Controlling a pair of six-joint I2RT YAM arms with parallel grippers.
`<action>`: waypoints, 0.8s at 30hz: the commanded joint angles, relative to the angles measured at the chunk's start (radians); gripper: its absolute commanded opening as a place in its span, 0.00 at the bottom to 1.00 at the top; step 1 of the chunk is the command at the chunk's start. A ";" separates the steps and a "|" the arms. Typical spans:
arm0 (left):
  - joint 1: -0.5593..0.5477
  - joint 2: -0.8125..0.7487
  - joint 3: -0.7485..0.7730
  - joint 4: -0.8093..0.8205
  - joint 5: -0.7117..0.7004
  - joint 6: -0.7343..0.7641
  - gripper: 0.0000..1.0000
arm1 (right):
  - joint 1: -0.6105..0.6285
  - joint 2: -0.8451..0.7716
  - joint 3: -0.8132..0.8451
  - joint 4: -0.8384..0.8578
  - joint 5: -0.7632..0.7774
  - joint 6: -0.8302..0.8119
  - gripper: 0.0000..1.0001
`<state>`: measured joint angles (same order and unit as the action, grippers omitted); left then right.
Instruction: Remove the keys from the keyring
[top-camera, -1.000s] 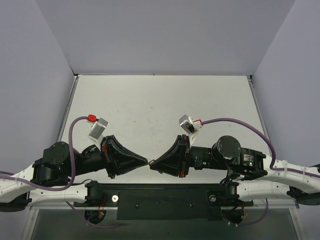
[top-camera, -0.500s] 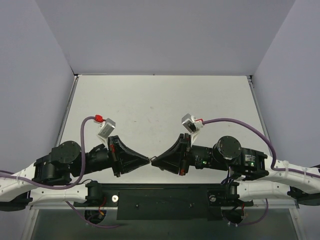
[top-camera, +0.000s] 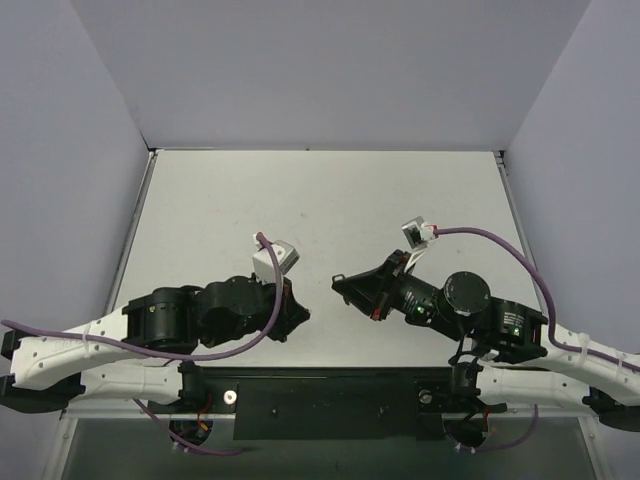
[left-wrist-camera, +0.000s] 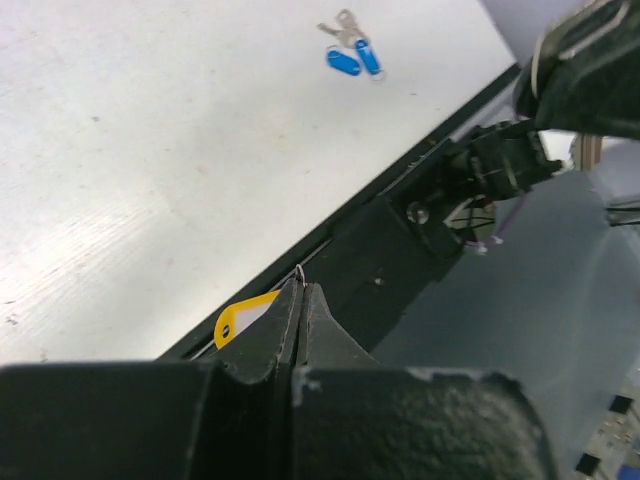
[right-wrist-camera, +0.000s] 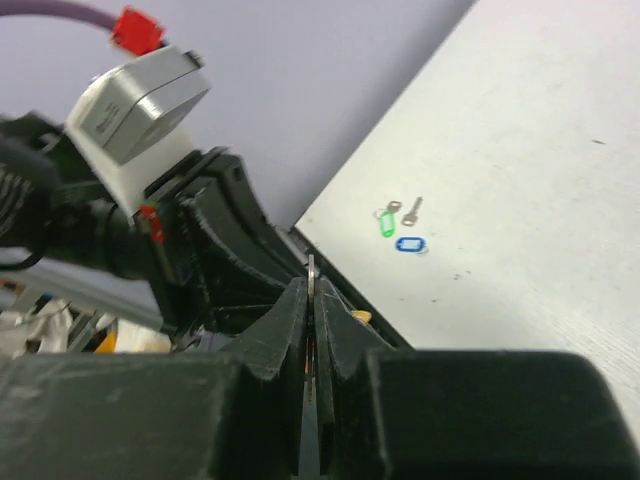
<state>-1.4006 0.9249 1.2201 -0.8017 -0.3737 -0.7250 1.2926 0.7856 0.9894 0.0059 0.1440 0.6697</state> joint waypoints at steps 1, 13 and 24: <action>0.078 0.038 0.027 -0.077 0.013 0.048 0.00 | -0.117 -0.017 -0.054 -0.061 0.069 0.141 0.00; 0.391 0.031 -0.123 -0.088 0.114 0.142 0.00 | -0.332 0.061 -0.144 -0.360 0.085 0.308 0.00; 0.565 -0.104 -0.356 0.001 0.029 0.182 0.00 | -0.219 0.279 0.014 -0.552 0.210 0.206 0.00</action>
<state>-0.8600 0.8810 0.9184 -0.8536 -0.2913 -0.5655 1.0164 0.9924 0.9134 -0.4435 0.2485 0.9333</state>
